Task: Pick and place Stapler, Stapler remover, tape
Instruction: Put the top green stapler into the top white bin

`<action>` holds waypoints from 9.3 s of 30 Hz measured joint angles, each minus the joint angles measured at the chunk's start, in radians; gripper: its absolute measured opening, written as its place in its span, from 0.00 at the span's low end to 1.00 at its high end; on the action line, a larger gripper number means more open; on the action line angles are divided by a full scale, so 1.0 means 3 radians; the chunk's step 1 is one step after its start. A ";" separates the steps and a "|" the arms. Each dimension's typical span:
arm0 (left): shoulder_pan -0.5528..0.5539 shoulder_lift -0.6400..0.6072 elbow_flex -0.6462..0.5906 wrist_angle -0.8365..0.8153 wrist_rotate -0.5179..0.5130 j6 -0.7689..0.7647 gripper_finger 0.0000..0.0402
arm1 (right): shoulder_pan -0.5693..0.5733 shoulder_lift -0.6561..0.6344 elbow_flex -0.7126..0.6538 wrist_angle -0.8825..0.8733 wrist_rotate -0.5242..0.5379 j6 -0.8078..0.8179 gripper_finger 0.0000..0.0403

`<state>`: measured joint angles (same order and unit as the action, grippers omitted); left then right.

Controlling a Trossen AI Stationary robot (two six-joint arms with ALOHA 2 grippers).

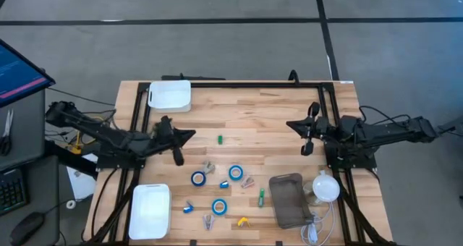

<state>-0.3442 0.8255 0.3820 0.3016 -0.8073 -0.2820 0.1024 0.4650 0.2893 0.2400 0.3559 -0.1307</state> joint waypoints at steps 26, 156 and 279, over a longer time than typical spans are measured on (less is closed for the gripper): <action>0.1592 0.1935 0.1862 -0.2678 0.2303 -0.1962 0.01 | 0.0005 0.0020 -0.0001 -0.0281 0.0591 0.0115 0.00; 0.2064 0.3615 0.3511 -0.3705 0.3617 -0.2359 0.01 | 0.0001 0.0017 -0.0001 -0.0455 0.0775 -0.0039 0.00; 0.1846 0.3519 0.2334 -0.2297 0.2695 0.4580 0.37 | 0.0004 0.0020 -0.0001 -0.0605 0.0737 -0.0098 0.00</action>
<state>0.2096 1.8811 1.0822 -0.3876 0.0013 1.0921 0.1036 0.4709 0.2890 0.0586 0.5770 -0.1602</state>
